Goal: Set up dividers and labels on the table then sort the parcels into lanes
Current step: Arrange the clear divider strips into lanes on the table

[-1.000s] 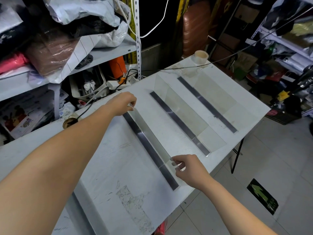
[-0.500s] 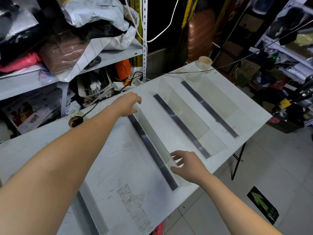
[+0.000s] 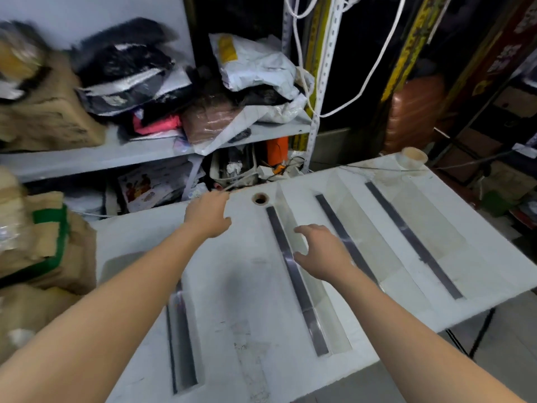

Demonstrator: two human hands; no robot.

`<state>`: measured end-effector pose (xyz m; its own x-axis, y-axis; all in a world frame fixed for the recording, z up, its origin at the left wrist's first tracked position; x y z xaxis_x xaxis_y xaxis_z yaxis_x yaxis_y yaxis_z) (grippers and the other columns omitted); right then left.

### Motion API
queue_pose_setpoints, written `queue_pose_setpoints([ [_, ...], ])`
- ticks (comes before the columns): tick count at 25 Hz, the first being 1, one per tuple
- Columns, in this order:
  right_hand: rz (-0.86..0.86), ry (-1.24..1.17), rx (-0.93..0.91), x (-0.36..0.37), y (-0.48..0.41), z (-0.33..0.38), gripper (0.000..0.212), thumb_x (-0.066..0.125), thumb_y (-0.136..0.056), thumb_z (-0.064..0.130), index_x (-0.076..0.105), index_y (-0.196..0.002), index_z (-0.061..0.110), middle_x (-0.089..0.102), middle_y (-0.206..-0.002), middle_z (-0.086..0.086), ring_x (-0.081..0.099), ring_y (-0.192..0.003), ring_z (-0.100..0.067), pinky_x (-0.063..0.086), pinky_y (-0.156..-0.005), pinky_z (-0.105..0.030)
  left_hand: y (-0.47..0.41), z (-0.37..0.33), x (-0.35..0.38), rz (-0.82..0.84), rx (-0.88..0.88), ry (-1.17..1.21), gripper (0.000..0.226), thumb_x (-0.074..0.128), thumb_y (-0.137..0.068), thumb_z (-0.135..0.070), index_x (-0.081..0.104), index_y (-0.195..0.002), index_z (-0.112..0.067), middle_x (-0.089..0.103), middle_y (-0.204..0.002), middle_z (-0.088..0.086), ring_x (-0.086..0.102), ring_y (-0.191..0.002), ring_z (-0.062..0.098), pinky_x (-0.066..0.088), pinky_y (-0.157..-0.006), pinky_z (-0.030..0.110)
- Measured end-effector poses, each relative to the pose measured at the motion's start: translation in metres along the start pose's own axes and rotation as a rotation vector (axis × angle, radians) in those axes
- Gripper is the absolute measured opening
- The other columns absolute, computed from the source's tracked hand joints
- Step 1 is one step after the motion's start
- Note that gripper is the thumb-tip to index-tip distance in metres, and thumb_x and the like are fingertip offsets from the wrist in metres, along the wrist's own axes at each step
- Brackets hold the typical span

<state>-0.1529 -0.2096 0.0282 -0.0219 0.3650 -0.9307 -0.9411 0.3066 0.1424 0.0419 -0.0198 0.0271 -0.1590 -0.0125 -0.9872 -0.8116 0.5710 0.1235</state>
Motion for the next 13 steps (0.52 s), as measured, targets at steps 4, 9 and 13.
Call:
queue_pose_setpoints([
  [4, 0.027, -0.001, -0.121, 0.002, -0.023, 0.050, 0.061, 0.067, -0.089, 0.032, 0.049, -0.147, 0.024, 0.056, -0.144, -0.001, 0.050, -0.132, -0.024, 0.047, -0.098, -0.038, 0.060, 0.060, -0.013, -0.023, -0.182, 0.001, 0.044, 0.060, -0.094, -0.036, 0.053, -0.133, -0.017, 0.056, -0.132, 0.004, 0.052, -0.122, 0.028, 0.048, -0.088, 0.042],
  [9, 0.086, -0.027, -0.251, 0.022, -0.030, 0.117, 0.060, 0.067, -0.092, 0.032, 0.048, -0.148, 0.023, 0.053, -0.146, -0.002, 0.046, -0.137, -0.023, 0.048, -0.102, -0.040, 0.117, 0.106, -0.003, -0.001, -0.267, 0.011, 0.042, 0.056, -0.096, -0.029, 0.053, -0.135, -0.014, 0.056, -0.131, 0.006, 0.051, -0.123, 0.029, 0.047, -0.096, 0.042],
  [13, 0.144, -0.019, -0.288, 0.049, -0.028, 0.157, 0.058, 0.067, -0.092, 0.034, 0.048, -0.147, 0.025, 0.055, -0.143, 0.000, 0.049, -0.133, -0.022, 0.050, -0.095, -0.038, 0.137, 0.116, 0.012, -0.005, -0.171, 0.027, 0.045, 0.052, -0.095, -0.014, 0.052, -0.140, -0.017, 0.054, -0.134, 0.003, 0.049, -0.124, 0.025, 0.043, -0.094, 0.035],
])
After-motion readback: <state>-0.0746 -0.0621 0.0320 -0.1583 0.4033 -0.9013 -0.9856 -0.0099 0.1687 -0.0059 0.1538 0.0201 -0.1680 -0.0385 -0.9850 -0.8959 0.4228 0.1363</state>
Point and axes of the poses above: each hand's wrist, its own y-axis away from the middle knuckle, its own x-axis out of the palm, z = x × y, the point moved 5 cm from there along -y, towards the middle knuckle
